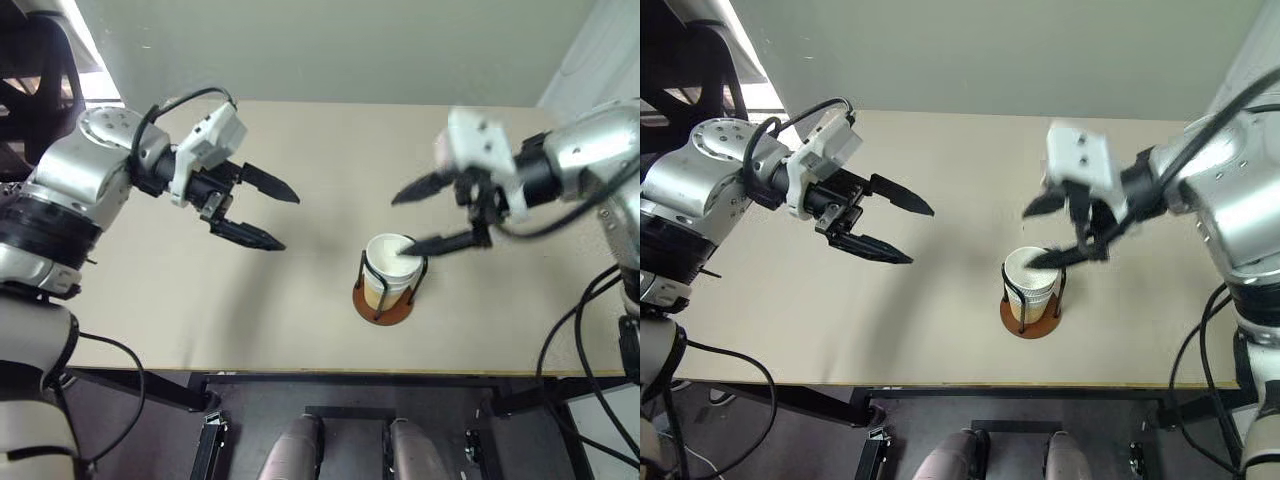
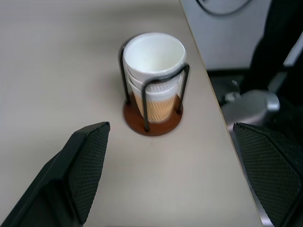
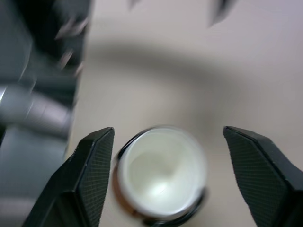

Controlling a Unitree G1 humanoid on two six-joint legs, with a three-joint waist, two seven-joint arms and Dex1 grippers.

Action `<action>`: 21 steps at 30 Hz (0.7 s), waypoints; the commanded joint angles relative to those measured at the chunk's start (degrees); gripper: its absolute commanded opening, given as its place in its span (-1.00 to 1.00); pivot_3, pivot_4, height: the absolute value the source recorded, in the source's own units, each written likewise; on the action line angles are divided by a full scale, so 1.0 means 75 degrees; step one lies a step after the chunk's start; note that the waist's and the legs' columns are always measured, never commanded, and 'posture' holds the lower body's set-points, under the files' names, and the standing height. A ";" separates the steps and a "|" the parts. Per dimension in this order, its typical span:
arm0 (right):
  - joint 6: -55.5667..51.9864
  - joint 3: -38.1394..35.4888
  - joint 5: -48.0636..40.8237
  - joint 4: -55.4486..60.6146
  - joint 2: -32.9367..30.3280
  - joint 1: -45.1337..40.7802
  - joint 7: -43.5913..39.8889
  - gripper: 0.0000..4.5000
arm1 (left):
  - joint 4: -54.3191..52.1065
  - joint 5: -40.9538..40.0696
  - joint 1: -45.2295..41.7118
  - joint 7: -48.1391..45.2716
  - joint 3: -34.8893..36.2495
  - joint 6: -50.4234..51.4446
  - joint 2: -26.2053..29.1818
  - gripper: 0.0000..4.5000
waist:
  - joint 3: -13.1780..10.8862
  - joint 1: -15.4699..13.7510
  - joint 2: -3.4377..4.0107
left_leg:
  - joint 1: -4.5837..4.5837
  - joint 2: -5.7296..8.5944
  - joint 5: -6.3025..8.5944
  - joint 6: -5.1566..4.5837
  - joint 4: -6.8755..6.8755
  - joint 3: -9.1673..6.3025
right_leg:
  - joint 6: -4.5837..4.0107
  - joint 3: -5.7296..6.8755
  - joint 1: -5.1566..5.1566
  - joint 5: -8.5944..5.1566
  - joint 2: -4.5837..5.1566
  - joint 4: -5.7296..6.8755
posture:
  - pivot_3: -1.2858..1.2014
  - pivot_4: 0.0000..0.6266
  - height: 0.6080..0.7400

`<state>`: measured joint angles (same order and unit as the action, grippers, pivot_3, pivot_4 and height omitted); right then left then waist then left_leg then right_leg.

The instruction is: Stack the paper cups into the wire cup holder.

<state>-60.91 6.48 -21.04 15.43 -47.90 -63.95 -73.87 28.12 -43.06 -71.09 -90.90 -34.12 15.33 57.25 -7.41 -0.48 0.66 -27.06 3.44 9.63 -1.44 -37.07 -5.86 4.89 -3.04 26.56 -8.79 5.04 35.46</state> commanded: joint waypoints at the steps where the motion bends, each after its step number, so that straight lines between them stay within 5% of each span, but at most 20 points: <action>1: -0.0348 -0.1451 -0.0110 -0.0488 0.0239 0.0284 0.1341 0.66 | 0.0399 0.0461 0.0106 0.0113 0.0999 0.0487 -0.0225 1.00 | 0.0001 -0.0005 -0.0002 | 0.0001 -0.0001 0.0000 0.0000 -0.0001 -0.0003 | -0.0002 0.0000 -0.0001 0.0002 0.0001 0.0000 | 0.03 -0.52 1.00; 13: 0.2629 -0.3005 0.0867 -0.3235 0.1814 0.2487 0.5190 0.66 | 0.1051 0.1948 0.1539 0.4851 0.3718 0.0513 -0.2368 1.00 | 0.0002 0.0027 -0.0002 | 0.0075 -0.0005 -0.0025 -0.0009 0.0007 0.0015 | 0.0051 -0.0017 -0.0063 0.0056 0.0003 -0.0018 | 0.03 -0.52 1.00; 21: 0.4395 -0.3520 0.0944 -0.5244 0.2052 0.2384 0.6474 0.66 | 0.0070 0.1879 0.2283 0.5657 0.4637 0.1609 -0.2857 1.00 | -0.0003 0.0012 0.0003 | 0.0070 -0.0002 -0.0047 -0.0015 0.0009 0.0020 | 0.0042 -0.0023 -0.0063 0.0104 -0.0001 -0.0038 | 0.03 -0.52 1.00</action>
<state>-32.10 -18.03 -13.77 -23.07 -32.47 -44.77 -26.72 31.40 -28.31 -53.73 -49.18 -1.71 26.12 35.94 -7.43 -0.39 0.68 -26.52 3.43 9.30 -1.54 -37.00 -5.72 5.20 -3.21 26.07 -8.01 5.02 35.17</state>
